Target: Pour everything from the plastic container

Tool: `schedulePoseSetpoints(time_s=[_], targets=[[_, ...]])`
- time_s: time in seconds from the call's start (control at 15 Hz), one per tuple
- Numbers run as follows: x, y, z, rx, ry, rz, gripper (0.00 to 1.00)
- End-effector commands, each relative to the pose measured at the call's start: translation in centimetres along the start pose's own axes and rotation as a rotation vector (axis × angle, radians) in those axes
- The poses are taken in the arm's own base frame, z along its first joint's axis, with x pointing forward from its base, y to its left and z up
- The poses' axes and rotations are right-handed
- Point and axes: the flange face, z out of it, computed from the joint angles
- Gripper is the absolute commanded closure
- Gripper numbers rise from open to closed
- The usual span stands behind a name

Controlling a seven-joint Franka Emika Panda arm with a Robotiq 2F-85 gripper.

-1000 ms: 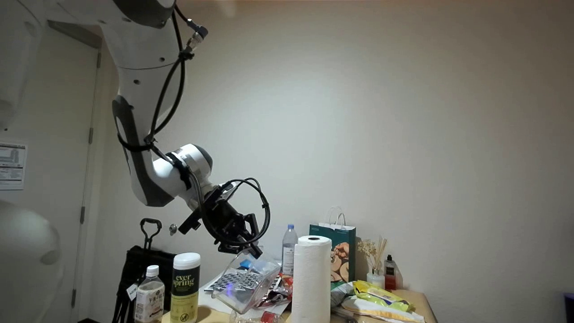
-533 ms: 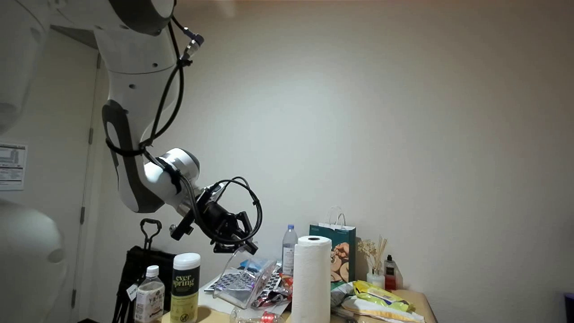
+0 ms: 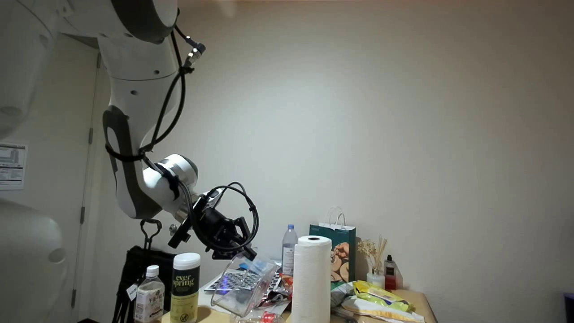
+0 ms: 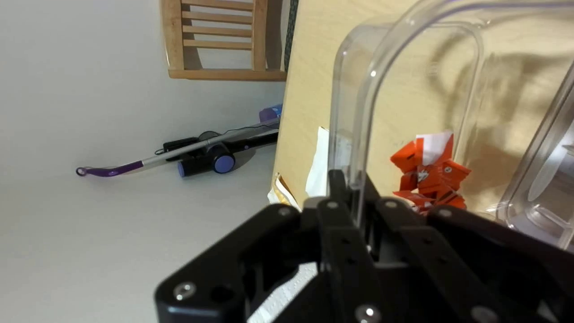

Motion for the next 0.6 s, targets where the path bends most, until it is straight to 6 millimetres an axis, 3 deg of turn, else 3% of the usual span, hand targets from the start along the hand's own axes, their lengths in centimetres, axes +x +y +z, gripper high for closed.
schedulePoseSetpoints(time_s=[0.0,0.53], targets=[[0.1,-1.1,0.0,-0.081,0.008,0.06,0.98],[0.0,-3.9,-0.3,-0.202,0.013,0.162,0.98]])
